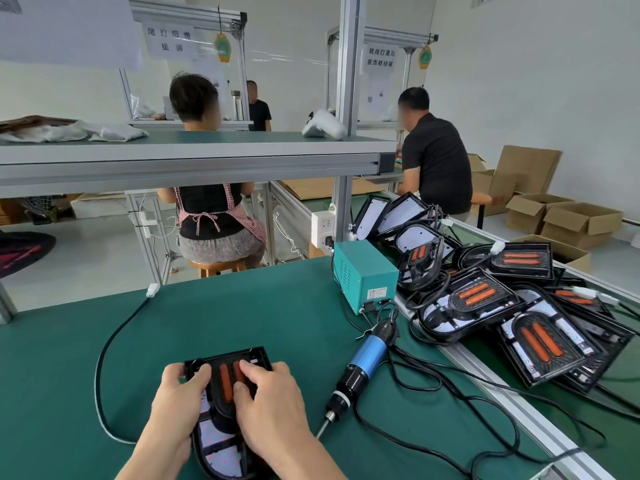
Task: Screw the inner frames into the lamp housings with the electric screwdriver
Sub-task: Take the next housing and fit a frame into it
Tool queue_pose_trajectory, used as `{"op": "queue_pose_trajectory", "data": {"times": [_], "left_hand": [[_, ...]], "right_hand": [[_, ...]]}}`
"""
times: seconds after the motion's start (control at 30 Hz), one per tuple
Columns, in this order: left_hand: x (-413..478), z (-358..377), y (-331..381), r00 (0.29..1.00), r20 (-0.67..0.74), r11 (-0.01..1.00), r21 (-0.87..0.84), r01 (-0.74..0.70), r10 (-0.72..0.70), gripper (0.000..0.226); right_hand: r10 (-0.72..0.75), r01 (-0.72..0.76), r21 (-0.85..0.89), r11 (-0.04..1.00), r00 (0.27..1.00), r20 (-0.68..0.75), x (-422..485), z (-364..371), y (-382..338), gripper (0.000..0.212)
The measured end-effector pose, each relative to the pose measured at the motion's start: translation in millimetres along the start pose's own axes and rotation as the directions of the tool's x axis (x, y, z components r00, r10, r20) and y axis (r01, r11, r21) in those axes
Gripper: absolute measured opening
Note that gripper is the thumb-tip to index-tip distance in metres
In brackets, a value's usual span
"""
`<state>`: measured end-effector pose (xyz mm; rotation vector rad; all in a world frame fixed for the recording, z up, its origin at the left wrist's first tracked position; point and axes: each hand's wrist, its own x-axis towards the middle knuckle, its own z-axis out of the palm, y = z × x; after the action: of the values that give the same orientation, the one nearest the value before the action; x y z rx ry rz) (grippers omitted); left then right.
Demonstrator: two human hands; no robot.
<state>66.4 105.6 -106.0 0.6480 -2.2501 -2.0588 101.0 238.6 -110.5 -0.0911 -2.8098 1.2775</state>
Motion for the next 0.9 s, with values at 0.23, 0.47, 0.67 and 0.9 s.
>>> {"op": "queue_pose_trajectory", "data": {"times": [0.23, 0.47, 0.67, 0.9], "left_hand": [[-5, 0, 5, 0.996, -0.060, 0.986, 0.159, -0.054, 0.064, 0.030], [-13, -25, 12, 0.877, -0.225, 0.588, 0.805, -0.078, 0.425, 0.032], [-3, -51, 1, 0.958, -0.244, 0.503, 0.853, 0.138, 0.151, 0.049], [-26, -29, -12, 0.942, -0.135, 0.527, 0.848, -0.050, 0.307, 0.054]], "right_hand": [[-0.025, 0.024, -0.029, 0.999, 0.999, -0.040, -3, -3, 2, 0.048], [-0.025, 0.026, 0.012, 1.000, 0.998, -0.056, -5, 4, 8, 0.048], [0.010, -0.004, 0.072, 0.997, 0.997, -0.080, -6, 7, 10, 0.049], [0.020, 0.008, 0.180, 0.984, 0.988, -0.151, -9, 6, 10, 0.047]]}}
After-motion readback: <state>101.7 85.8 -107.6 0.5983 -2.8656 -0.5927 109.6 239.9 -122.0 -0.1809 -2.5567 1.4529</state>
